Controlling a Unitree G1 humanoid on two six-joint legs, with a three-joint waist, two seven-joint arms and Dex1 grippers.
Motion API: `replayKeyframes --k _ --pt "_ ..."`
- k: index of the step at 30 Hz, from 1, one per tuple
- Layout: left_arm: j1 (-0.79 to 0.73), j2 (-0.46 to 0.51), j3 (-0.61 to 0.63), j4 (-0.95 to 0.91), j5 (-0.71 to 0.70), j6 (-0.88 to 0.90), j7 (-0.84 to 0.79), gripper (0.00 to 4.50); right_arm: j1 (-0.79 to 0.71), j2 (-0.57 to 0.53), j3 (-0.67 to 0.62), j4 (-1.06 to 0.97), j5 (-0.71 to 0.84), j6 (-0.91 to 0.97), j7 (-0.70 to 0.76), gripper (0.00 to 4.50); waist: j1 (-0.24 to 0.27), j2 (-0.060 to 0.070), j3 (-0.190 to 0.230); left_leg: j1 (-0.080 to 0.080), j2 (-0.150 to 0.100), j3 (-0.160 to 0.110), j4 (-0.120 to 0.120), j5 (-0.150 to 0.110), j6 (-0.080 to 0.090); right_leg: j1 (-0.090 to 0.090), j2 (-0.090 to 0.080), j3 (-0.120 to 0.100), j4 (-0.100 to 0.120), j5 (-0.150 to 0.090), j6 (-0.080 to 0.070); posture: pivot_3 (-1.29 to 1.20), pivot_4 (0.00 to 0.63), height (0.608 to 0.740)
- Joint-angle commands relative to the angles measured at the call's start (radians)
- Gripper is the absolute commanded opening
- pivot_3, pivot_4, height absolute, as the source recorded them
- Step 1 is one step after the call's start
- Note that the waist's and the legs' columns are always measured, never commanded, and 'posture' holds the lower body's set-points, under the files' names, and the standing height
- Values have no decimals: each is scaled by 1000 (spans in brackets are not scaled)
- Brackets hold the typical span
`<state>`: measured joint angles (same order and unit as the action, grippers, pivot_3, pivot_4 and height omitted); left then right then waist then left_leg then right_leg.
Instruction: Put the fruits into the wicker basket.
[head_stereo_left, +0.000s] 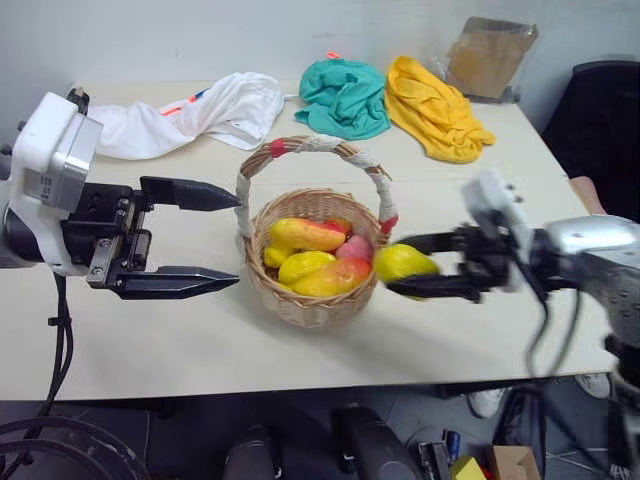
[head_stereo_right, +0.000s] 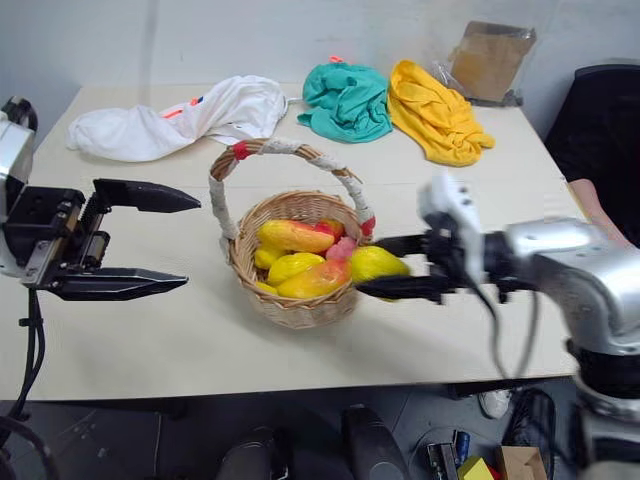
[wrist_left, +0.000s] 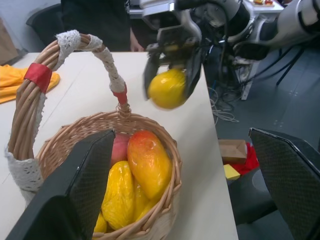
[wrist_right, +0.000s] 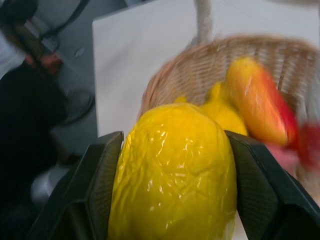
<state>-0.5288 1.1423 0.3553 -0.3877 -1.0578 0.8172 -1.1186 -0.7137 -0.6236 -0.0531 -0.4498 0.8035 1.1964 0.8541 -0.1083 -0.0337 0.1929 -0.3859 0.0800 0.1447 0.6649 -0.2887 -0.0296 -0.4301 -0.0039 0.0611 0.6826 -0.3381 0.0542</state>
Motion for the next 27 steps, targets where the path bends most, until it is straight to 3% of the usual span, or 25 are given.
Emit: replayKeyframes --k 1,5,11,15,17,20,23,25,27 --pt "-24 3 -5 -1 -4 -3 -11 4500 -62 139 -24 -18 8 141 -242 2691 6 0 0 -1 0 0 -1 0 0 -1 0 0 0 0 0 0 150 740" --pt "-18 3 -20 -2 17 -14 -22 4500 -88 277 -40 -2 -29 206 -411 2691 7 0 0 -4 0 0 -1 0 1 -3 -1 -1 -2 -1 -1 0 150 740" --pt "-16 1 -11 -7 15 -10 -21 4500 -76 322 -96 -36 51 284 -442 4480 12 0 0 -4 -1 1 -1 -1 1 -4 -2 -1 -1 0 -1 0 150 740" --pt "-12 -1 -13 8 33 -25 -35 4500 -77 319 -223 -67 207 393 -402 4480 12 0 0 -4 -1 1 -1 -1 1 -4 -1 -1 -1 -1 -1 0 150 740" --pt "-19 -8 -20 16 42 -33 -37 4500 -74 272 -282 -63 276 414 -389 4480 13 -1 0 -4 -1 1 -1 -1 1 -4 -1 -1 -1 -1 -1 0 150 740" --pt "-31 -19 -35 26 56 -48 -44 4500 -37 113 -371 -32 453 418 -334 4480 21 -1 0 -4 -1 1 -1 -1 2 -3 -2 -1 -2 0 -1 0 150 740" --pt "-43 -26 -49 37 71 -59 -53 4500 -2 -2 -411 -9 529 412 -306 4480 25 -1 0 -4 -1 0 -1 -2 3 -1 -2 -1 -4 0 0 0 150 740" --pt "-55 -28 -58 48 79 -67 -61 4500 26 -67 -398 -10 461 343 -314 4480 23 -1 0 -3 -1 0 -1 -2 4 -1 -2 -1 -5 0 0 0 150 740" --pt "-82 -35 -75 61 89 -73 -66 4500 56 -140 -317 9 250 167 -342 4480 20 -1 0 -3 -1 1 -1 -2 4 -1 -1 0 -5 0 1 0 150 740"
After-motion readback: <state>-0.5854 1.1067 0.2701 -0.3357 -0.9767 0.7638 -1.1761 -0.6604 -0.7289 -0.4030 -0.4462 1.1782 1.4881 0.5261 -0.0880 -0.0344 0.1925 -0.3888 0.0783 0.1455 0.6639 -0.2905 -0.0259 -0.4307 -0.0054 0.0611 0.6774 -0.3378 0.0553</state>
